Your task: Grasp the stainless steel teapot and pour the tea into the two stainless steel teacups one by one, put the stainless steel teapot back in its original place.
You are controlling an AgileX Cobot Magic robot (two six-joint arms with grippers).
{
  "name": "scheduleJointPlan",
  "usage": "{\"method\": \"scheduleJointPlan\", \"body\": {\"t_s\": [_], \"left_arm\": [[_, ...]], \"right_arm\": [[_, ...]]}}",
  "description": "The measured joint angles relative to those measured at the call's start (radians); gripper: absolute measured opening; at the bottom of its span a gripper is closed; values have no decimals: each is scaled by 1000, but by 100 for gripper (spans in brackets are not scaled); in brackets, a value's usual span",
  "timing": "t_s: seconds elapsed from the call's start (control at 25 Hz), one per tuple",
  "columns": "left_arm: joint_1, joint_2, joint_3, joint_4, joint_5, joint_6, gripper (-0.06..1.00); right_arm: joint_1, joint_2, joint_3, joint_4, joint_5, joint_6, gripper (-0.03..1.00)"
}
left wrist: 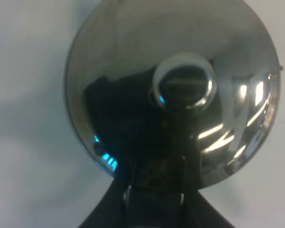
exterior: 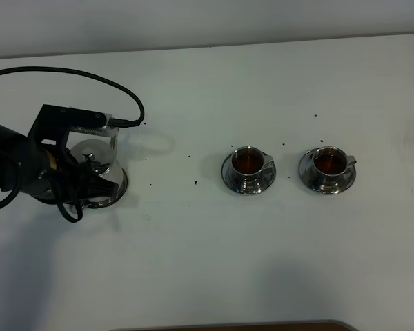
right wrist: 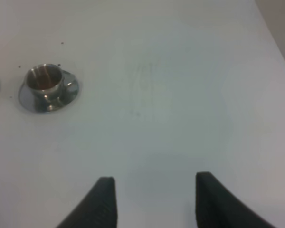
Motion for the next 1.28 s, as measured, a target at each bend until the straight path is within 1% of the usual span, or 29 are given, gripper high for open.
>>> {"method": "scheduleJointPlan", "body": {"t_s": [0.24,0.56,0.72,0.88,1.12,1.28], "left_arm": [[13,0,0,9,5,1,29],[16,-3,0,23,-59,1,37],[16,-3,0,21,-71,1,40],[15,-3,0,-5,-72,2,41],[-10,-3,0,-44,-70,2,41],[-12,-3,0,-75,-41,2,41]], "right_arm": [[0,0,0,0,0,0,38],[0,0,0,0,0,0,38],[0,0,0,0,0,0,38],[0,0,0,0,0,0,38],[0,0,0,0,0,0,38],[0,0,0,0,0,0,38]]}}
